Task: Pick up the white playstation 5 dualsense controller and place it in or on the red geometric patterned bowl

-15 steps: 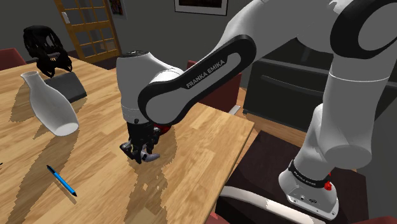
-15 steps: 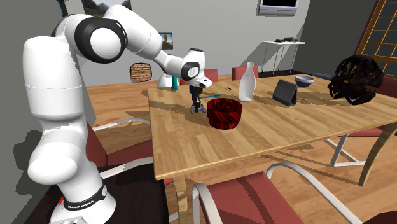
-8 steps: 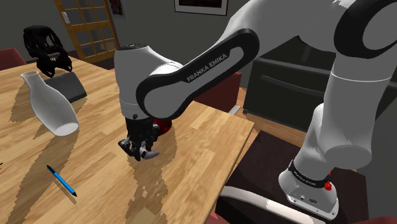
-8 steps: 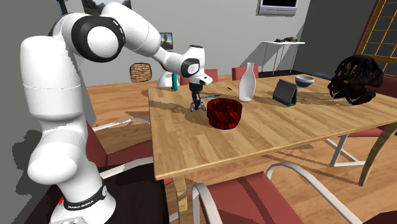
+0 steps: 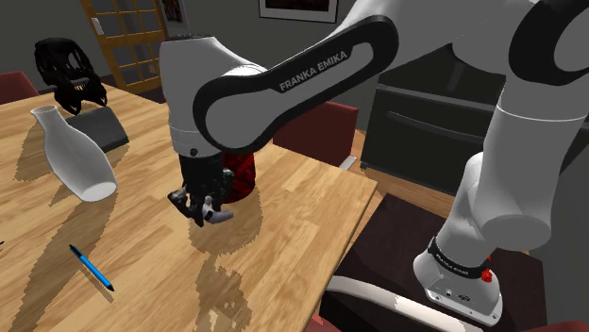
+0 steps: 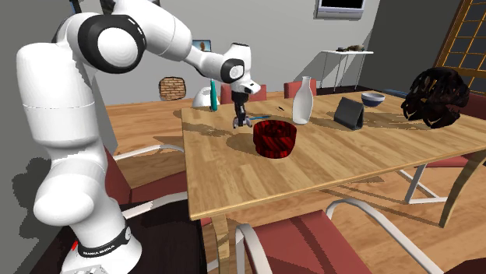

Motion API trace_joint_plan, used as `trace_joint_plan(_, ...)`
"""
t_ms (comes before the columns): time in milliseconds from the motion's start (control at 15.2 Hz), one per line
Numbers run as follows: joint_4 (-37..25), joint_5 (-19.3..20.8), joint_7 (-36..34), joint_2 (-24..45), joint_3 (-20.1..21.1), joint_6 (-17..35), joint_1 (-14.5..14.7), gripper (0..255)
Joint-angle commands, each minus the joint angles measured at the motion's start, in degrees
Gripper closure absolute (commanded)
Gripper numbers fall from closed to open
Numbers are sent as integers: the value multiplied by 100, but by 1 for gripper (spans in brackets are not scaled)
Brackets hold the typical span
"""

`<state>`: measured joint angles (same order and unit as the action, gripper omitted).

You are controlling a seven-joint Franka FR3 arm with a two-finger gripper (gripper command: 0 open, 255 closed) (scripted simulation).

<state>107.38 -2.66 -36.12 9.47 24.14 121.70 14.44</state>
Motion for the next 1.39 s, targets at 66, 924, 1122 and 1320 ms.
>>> trace_joint_plan(66, -142, -28, 3, -75, 4, -214, -9, 255)
trace_joint_plan(924, -951, -76, -35, -240, 14, -1174, -23, 255)
trace_joint_plan(1122, -1175, -73, -54, -247, 16, -1403, -21, 255)
trace_joint_plan(1320, -1316, -76, 60, -214, -36, -1525, -88, 255)
